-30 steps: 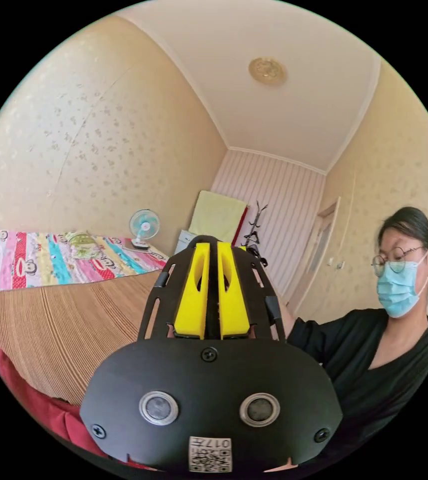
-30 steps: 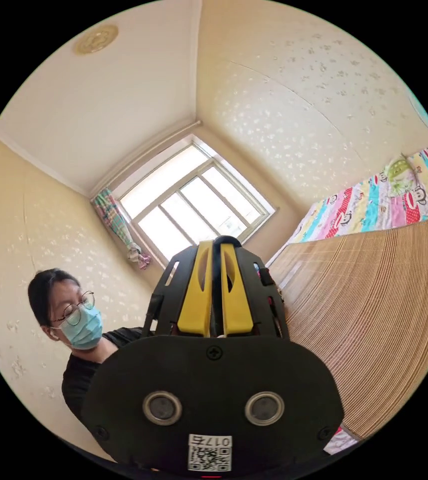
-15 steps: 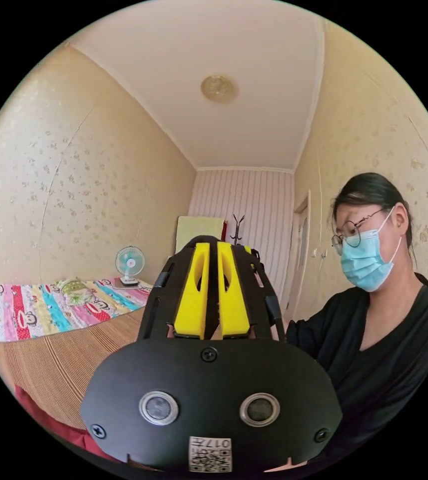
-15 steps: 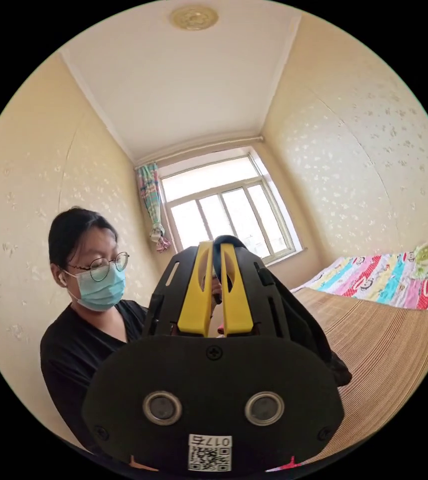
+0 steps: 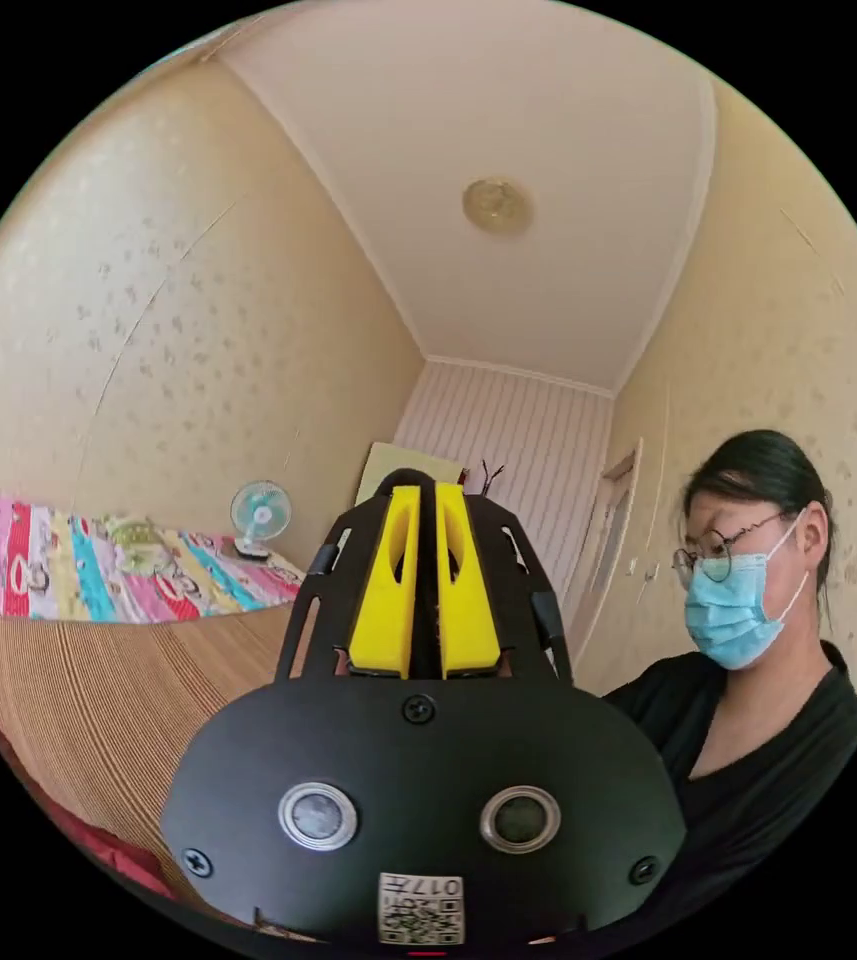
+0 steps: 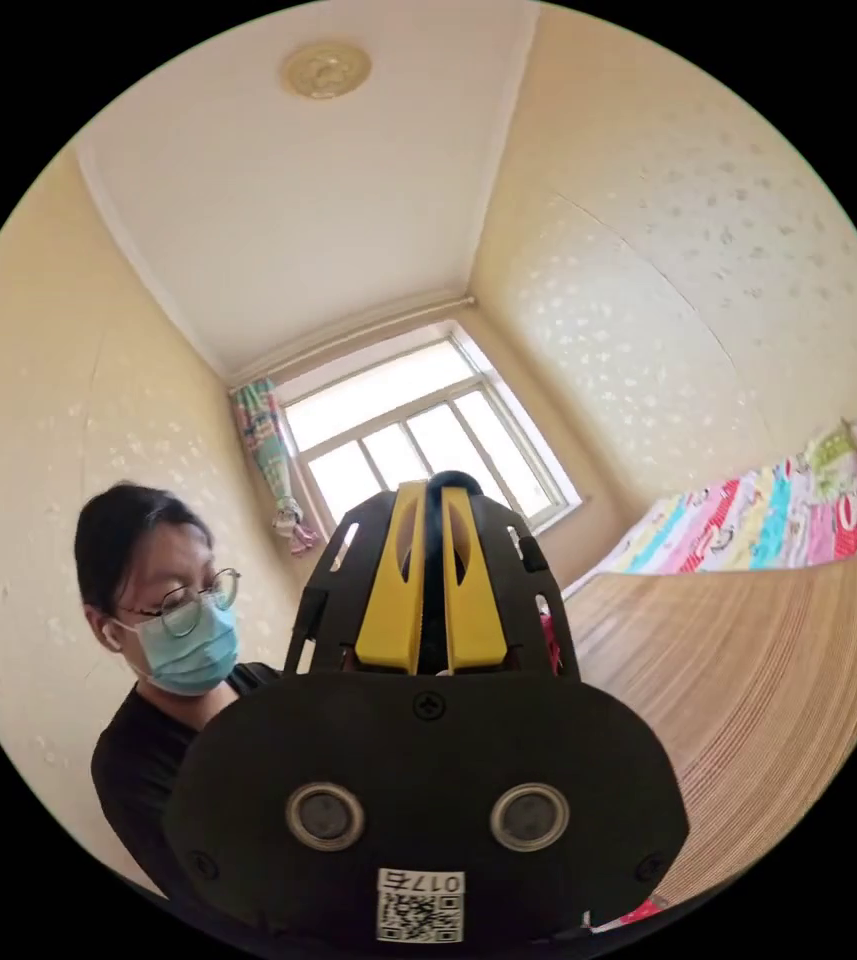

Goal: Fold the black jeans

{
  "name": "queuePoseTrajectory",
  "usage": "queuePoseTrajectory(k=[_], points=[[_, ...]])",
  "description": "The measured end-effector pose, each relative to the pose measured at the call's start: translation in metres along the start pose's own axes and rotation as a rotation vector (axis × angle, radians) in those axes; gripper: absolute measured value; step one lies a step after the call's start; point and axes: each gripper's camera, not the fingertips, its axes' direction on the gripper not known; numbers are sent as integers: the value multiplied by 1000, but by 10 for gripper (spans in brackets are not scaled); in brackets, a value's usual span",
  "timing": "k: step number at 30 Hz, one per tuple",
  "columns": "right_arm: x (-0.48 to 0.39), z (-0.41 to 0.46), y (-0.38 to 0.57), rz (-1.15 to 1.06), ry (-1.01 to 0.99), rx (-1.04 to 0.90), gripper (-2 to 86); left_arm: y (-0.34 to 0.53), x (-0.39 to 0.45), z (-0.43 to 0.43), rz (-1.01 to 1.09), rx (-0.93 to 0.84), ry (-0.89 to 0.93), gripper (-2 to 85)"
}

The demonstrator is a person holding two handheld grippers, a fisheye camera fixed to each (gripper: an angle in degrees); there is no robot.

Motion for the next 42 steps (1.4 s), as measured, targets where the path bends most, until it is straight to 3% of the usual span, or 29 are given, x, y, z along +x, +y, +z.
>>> queuePoseTrajectory(k=[3,6,7,11,16,20,24,29,32,34,37,42], points=[[118,31,6,190,197,-102,21,18,-106,54,-172,-184,-214,23],[217,44,44,451,104,20,21,51,-168,84,-272,-207,-299,23],[230,48,54,445,138,61,21,61,-178,93,-245,-220,-318,23],[219,81,66,208,355,-66,20,101,-209,104,-237,-296,-429,28],[206,80,128,165,54,-12,23,179,-220,61,-230,-211,-132,34],[179,83,204,129,51,-156,26,247,-201,43,-199,-398,-114,39],[161,90,319,277,123,-280,29,337,-192,15,-279,-602,-121,31],[178,124,418,552,278,-405,37,432,-221,6,-483,-796,-261,-1],[191,155,428,604,535,-676,52,445,-241,-9,-550,-724,-258,5],[181,182,409,479,681,-806,71,437,-259,-22,-589,-648,-242,55],[168,214,382,363,746,-918,88,421,-273,-20,-570,-578,-244,98],[143,256,356,215,667,-1074,75,413,-288,8,-533,-578,-291,116]])
